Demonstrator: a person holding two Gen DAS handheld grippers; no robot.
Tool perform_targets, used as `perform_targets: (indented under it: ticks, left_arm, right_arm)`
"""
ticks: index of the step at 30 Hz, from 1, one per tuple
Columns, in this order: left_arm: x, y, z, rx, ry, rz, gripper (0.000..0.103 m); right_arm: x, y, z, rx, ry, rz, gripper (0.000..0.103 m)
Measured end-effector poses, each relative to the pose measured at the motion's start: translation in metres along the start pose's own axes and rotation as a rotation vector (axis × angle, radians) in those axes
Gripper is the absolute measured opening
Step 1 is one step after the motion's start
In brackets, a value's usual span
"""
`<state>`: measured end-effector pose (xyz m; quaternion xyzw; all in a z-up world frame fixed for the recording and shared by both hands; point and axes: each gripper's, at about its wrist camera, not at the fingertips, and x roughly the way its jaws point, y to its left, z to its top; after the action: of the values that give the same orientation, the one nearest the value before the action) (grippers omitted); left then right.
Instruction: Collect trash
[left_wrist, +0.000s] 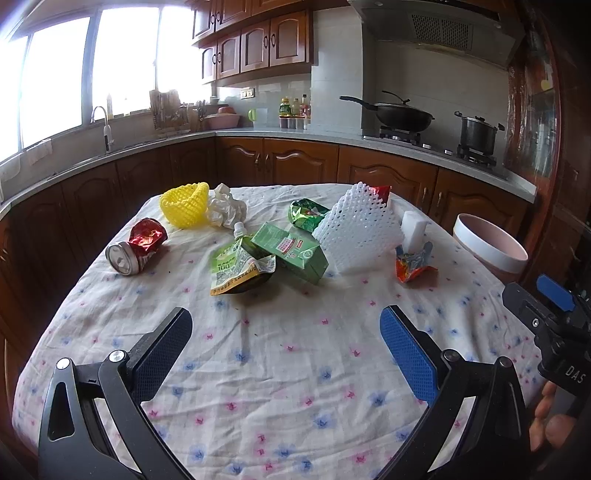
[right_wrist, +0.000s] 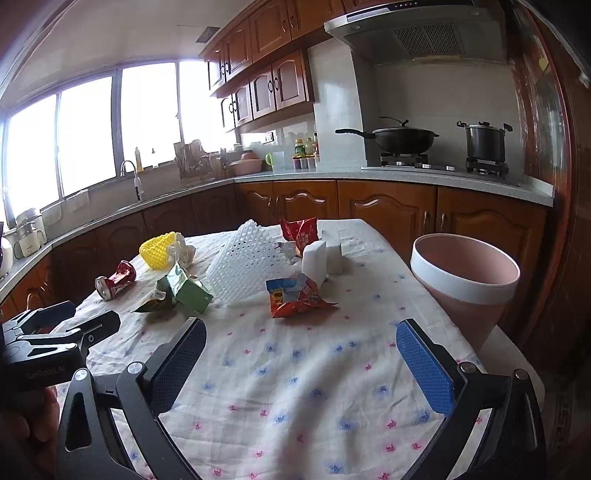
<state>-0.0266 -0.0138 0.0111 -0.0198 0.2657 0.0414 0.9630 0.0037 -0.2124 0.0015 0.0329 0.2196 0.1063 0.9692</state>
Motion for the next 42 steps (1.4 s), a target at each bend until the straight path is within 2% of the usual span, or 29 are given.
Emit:
perform_targets:
  ticks: [31, 42]
  left_arm:
    - [0.005, 0.013, 0.003, -0.01, 0.013, -0.005, 0.103]
    - [0.008, 0.003, -0.001, -0.004, 0.015, -0.005, 0.103]
  right_arm:
    - [0.001, 0.005, 0.0, -0.003, -0.008, 0.016, 0.103]
    - [0.002, 0.006, 0.0, 0.0, -0.007, 0.017, 0.103]
